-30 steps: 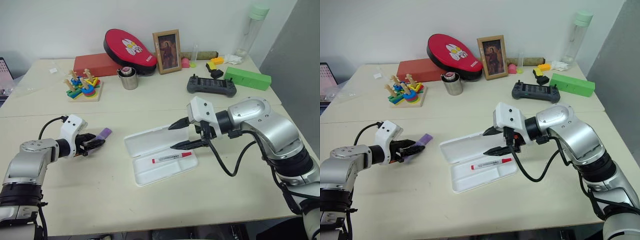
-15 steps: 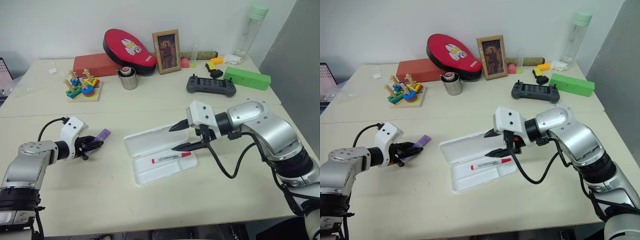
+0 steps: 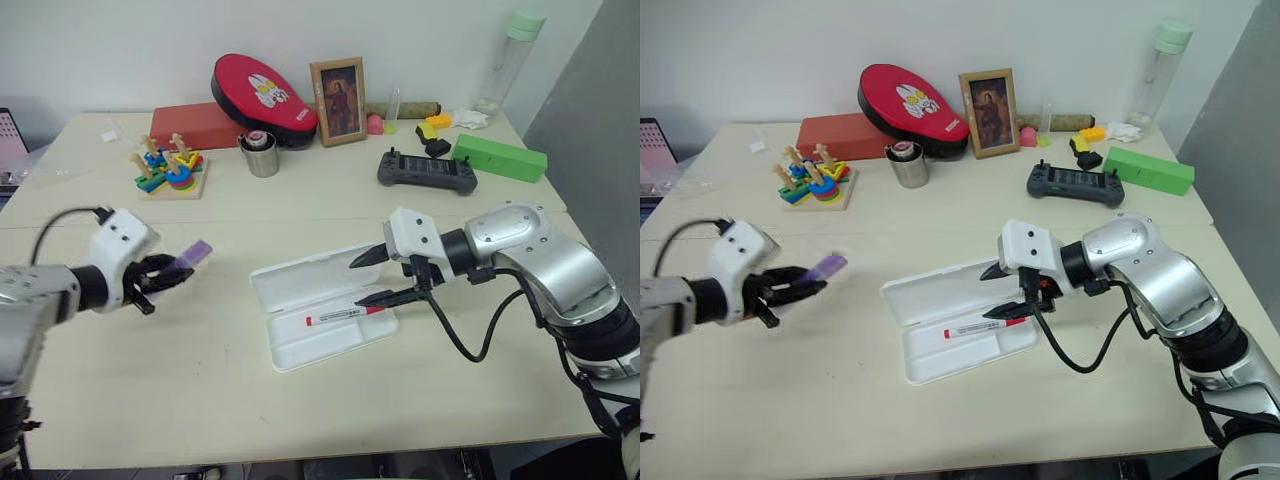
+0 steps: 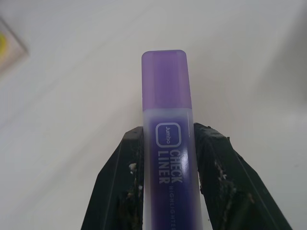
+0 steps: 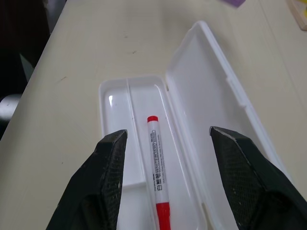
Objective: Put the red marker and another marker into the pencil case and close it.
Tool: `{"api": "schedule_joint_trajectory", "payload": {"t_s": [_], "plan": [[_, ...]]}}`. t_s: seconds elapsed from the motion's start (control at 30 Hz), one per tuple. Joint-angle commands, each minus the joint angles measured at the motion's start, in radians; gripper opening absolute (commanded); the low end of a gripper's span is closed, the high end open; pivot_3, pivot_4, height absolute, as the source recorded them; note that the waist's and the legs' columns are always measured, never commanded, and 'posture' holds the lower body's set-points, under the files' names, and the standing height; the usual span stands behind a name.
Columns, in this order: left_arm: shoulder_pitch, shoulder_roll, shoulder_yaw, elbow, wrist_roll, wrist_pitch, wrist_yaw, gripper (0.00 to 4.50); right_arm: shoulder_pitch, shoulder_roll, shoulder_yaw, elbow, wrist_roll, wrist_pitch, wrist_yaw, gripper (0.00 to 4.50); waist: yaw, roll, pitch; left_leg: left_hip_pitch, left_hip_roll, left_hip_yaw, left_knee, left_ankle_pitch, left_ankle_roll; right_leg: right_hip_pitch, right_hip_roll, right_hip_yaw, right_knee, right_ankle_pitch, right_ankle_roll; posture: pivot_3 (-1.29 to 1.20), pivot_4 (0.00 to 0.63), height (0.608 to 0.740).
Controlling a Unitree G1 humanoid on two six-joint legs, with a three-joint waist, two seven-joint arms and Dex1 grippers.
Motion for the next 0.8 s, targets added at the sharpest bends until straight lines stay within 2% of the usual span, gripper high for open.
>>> {"api": "schedule_joint_trajectory", "payload": {"t_s": [0.03, 0.2, 0.4, 0.53, 0.63, 0.8], "plan": [[0.061, 0.035, 0.106, -0.168, -0.098, 0.046, -0.091, 1.19, 0.012, -0.038, -0.041, -0.036, 0.008, -0.031, 0.024, 2.88, 0.0, 0.003, 0.001, 0.001, -0.001, 0.001, 0.0, 0.0, 0.0, 0.0, -0.001, 0.0, -0.001, 0.0, 0.0, 0.0, 0.15, 0.74], [0.017, 0.048, 0.114, -0.257, -0.211, 0.084, -0.105, 1.19, 0.02, -0.052, -0.036, -0.032, -0.002, -0.048, 0.023, 2.88, -0.002, 0.002, 0.001, 0.001, 0.0, 0.0, 0.0, 0.0, 0.0, 0.0, 0.001, 0.0, 0.002, 0.0, 0.0, 0.0, 0.15, 0.74], [-0.029, 0.032, 0.03, -0.327, -0.324, 0.085, -0.102, 1.19, 0.016, -0.052, -0.027, -0.015, -0.021, -0.069, 0.031, 2.88, -0.001, 0.002, 0.001, 0.001, 0.0, 0.0, 0.0, 0.0, 0.0, 0.0, 0.0, 0.001, 0.002, 0.0, 0.0, 0.0, 0.15, 0.74], [0.004, 0.003, -0.05, -0.332, -0.298, 0.062, -0.061, 1.19, 0.011, -0.047, -0.025, -0.01, -0.024, -0.072, 0.031, 2.88, -0.002, 0.002, 0.001, 0.002, 0.0, 0.001, 0.0, 0.0, 0.0, 0.0, 0.001, 0.001, 0.002, 0.0, 0.0, 0.0, 0.15, 0.74], [0.022, -0.06, -0.14, -0.303, -0.316, 0.038, -0.064, 1.19, 0.007, -0.045, -0.022, -0.006, -0.029, -0.074, 0.028, 2.88, -0.001, 0.002, 0.001, 0.001, 0.0, 0.0, 0.0, 0.0, 0.0, 0.0, 0.001, 0.001, 0.002, 0.0, 0.0, 0.0, 0.15, 0.74], [0.084, -0.11, -0.284, -0.283, -0.238, -0.038, -0.065, 1.19, 0.001, -0.042, -0.017, -0.003, -0.035, -0.07, 0.028, 2.88, -0.001, 0.002, 0.001, 0.001, 0.0, 0.001, 0.0, 0.0, 0.0, 0.0, 0.001, 0.001, 0.002, 0.0, 0.0, 0.0, 0.15, 0.74]]}}
